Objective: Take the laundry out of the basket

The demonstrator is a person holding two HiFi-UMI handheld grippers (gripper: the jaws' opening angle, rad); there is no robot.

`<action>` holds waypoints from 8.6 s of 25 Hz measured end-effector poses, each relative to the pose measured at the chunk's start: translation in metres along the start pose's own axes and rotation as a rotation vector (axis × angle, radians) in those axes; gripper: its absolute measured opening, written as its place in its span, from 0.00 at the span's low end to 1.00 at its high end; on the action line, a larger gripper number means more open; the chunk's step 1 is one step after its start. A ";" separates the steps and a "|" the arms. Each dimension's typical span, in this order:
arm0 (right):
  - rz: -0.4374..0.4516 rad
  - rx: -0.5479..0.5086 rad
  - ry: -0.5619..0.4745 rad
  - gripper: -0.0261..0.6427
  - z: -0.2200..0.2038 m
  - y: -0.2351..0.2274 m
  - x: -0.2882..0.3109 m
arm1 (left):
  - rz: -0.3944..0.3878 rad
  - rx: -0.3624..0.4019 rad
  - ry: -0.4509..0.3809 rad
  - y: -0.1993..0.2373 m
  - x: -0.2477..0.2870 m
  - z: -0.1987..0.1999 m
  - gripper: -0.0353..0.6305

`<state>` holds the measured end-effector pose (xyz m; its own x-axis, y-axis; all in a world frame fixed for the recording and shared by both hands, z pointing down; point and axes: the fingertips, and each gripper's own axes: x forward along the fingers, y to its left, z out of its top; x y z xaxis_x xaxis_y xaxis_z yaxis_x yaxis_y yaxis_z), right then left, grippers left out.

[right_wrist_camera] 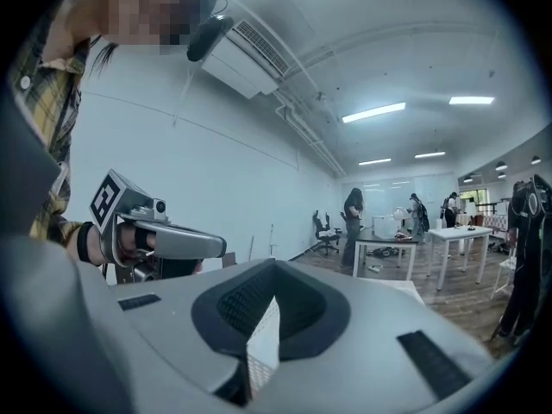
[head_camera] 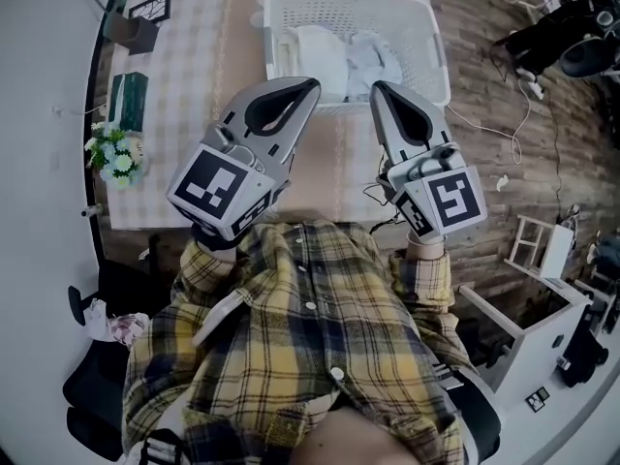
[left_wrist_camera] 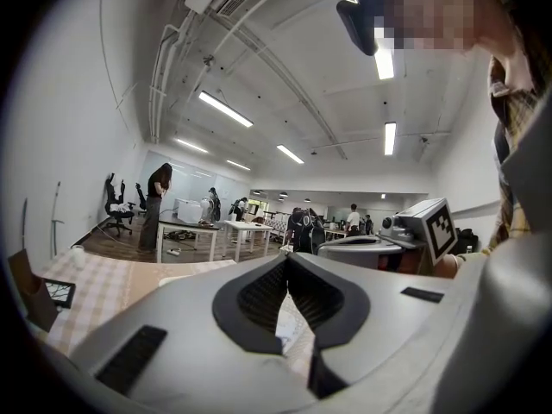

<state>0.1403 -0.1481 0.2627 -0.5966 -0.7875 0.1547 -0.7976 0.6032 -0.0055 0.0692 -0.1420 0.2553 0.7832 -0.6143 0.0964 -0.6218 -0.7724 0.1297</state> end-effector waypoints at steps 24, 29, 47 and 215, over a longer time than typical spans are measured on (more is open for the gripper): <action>0.355 -0.169 0.298 0.30 -0.049 -0.044 0.067 | -0.045 0.156 0.248 0.055 0.062 -0.027 0.24; 0.433 -0.193 0.366 0.37 -0.066 -0.052 0.079 | -0.073 0.203 0.345 0.061 0.073 -0.047 0.27; 0.735 -0.415 0.641 0.59 -0.147 -0.049 0.109 | -0.221 0.382 0.673 0.074 0.114 -0.115 0.50; 0.357 -0.129 0.444 0.08 -0.163 0.255 0.145 | -0.387 0.387 0.884 0.099 -0.199 -0.215 0.29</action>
<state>-0.1350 -0.0878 0.4444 -0.7096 -0.4210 0.5650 -0.5204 0.8538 -0.0175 -0.1470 -0.0616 0.4608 0.5568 -0.0964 0.8251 -0.1640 -0.9865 -0.0045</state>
